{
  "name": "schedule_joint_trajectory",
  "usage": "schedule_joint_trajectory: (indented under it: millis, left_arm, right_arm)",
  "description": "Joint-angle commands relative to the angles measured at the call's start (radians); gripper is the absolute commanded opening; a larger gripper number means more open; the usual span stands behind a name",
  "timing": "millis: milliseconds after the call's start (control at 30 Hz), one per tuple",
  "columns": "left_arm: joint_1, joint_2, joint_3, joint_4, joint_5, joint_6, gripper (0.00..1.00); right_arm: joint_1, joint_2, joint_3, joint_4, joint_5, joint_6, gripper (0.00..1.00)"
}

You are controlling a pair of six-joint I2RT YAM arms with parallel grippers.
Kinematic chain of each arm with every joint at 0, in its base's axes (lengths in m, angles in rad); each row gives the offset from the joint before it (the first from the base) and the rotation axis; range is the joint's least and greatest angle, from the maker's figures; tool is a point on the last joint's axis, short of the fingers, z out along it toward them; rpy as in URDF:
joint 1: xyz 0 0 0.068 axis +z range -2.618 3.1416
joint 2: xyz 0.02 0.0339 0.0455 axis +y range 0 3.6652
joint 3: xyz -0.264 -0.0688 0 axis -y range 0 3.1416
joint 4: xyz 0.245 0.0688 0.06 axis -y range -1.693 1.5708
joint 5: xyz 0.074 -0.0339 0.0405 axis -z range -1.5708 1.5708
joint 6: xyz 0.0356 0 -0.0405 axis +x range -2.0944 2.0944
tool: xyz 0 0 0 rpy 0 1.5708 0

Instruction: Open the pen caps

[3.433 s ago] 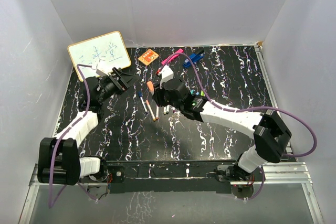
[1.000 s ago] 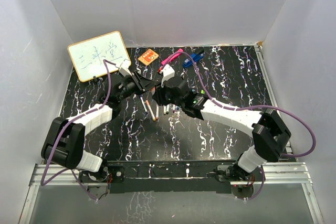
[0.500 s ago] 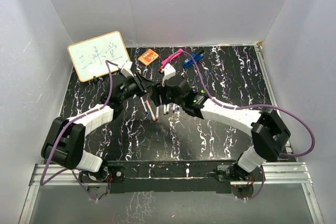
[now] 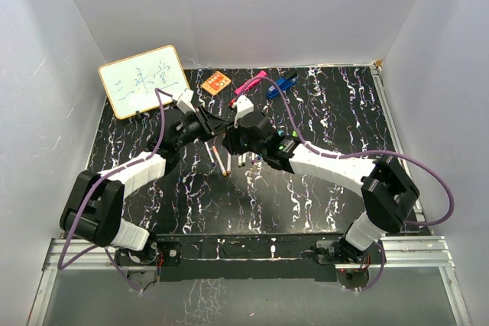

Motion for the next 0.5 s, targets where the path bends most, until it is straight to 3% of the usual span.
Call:
schedule_joint_trajectory:
  millis: [0,133,267,467]
  left_arm:
    - [-0.006,-0.036,0.014,-0.036,-0.027,0.029,0.0]
    - [-0.005,-0.047,0.036,-0.116,-0.154,0.033,0.0]
    - [0.014,0.008,0.197,-0.236,-0.297,0.111,0.0]
    - [0.119,0.197,0.394,-0.23,-0.284,0.12,0.0]
  right_arm:
    - [-0.008,-0.004,0.033,0.046,0.027,0.002,0.0]
    - [-0.009,0.004,0.026,0.028,0.033,0.008,0.0]
    - [-0.01,-0.016,-0.03,0.001,0.028,0.019,0.0]
    - [-0.013,-0.128,-0.201,-0.005,0.013,0.06,0.0]
